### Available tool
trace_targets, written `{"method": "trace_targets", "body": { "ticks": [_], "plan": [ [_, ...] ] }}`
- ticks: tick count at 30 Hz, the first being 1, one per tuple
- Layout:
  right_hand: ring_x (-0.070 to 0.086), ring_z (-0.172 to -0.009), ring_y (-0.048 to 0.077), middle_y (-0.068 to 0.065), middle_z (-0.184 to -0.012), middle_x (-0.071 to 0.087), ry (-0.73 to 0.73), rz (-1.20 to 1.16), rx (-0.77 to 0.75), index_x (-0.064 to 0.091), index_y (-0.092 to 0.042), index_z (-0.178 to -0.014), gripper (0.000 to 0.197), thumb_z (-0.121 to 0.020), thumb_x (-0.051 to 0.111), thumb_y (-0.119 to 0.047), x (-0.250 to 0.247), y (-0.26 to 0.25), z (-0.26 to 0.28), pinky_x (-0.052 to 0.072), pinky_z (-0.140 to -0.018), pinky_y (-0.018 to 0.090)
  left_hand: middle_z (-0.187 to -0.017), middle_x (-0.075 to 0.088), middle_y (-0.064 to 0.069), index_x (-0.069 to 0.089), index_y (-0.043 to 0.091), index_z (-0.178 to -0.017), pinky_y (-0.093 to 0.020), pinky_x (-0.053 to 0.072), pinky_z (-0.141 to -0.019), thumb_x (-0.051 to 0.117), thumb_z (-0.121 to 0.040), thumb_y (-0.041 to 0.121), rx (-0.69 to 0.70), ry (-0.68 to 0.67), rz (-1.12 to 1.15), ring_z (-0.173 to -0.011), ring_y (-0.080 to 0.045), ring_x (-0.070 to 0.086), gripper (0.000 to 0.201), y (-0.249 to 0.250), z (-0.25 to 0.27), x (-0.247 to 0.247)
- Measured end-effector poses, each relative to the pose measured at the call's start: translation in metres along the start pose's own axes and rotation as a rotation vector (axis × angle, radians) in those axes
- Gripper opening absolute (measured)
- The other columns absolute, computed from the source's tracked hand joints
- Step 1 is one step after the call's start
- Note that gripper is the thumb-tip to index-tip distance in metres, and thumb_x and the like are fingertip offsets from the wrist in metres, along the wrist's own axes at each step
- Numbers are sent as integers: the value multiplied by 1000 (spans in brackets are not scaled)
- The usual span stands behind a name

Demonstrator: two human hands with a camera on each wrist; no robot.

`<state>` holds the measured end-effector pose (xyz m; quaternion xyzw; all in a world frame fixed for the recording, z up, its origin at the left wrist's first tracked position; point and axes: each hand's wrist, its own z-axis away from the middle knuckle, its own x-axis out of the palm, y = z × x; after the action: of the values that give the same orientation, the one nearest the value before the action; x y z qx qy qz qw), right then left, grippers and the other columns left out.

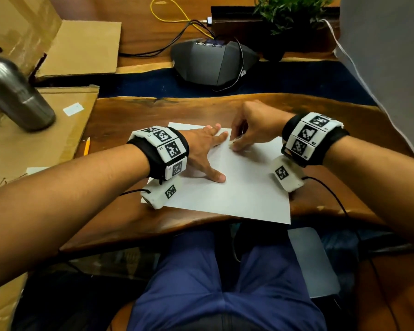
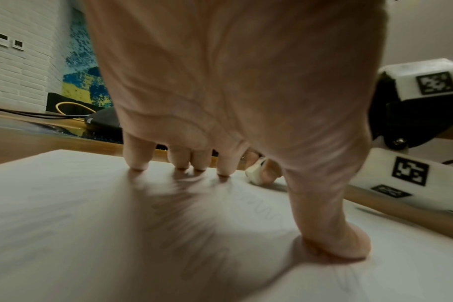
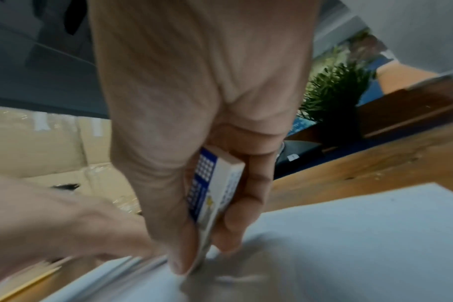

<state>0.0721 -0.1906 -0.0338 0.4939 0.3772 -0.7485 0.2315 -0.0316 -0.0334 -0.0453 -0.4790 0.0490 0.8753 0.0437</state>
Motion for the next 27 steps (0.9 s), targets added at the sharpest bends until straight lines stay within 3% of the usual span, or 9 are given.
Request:
{"method": "trace_targets", "body": {
  "ticks": [5, 8, 10, 14, 18, 22, 27],
  "plan": [
    [64, -64, 4, -1, -73, 75, 208, -8, 102, 79, -16, -75, 14, -74, 87, -27, -6, 17, -7, 41, -52, 8, -163, -22, -1, -14, 26, -156, -44, 5, -124, 61, -71, 78, 2, -7, -20, -152, -21, -9, 125, 2, 0, 0],
    [65, -68, 8, -6, -74, 73, 73, -5, 28, 78, -18, -77, 14, -75, 87, -28, 2, 4, -1, 47, -53, 16, -163, -22, -1, -14, 27, -156, -43, 4, -123, 62, -72, 78, -1, -5, -12, -152, -21, -9, 124, 1, 1, -1],
    [64, -68, 6, -9, -75, 73, 27, -4, 25, 78, -20, -79, 14, -75, 86, -31, 1, 3, 1, 47, -54, 15, -163, -22, -1, -14, 27, -156, -42, 3, -123, 62, -72, 78, -2, -7, -5, -152, -20, -10, 124, 1, 1, -1],
    [65, -69, 8, -1, -78, 76, 196, -15, 112, 80, -14, -81, 18, -75, 86, -30, -4, 17, -3, 47, -57, 17, -163, -22, -1, -14, 28, -156, -43, 3, -124, 62, -72, 77, -4, -7, -10, -152, -20, -9, 124, 3, 1, -1],
    [65, -70, 8, -7, -77, 73, 51, 30, 30, 78, -18, -80, 16, -75, 87, -31, 0, 4, 1, 51, -58, 19, -163, -22, 0, -15, 29, -156, -43, 3, -123, 63, -72, 77, -9, -9, 3, -152, -21, -9, 124, 2, 2, -2],
    [68, -73, 14, -2, -75, 75, 177, 5, 133, 80, -16, -77, 17, -73, 87, -30, -7, 17, 0, 56, -67, 29, -163, -21, 0, -14, 28, -156, -43, 4, -123, 63, -72, 77, -6, -2, -2, -152, -21, -9, 124, 3, 1, -1],
    [65, -70, 6, -8, -76, 72, 59, 68, 32, 78, -20, -79, 15, -75, 86, -32, 0, 3, 4, 50, -58, 19, -164, -21, -1, -13, 27, -157, -41, 3, -123, 63, -72, 76, 0, 8, 21, -152, -21, -9, 123, 1, 2, 0]
  ]
}}
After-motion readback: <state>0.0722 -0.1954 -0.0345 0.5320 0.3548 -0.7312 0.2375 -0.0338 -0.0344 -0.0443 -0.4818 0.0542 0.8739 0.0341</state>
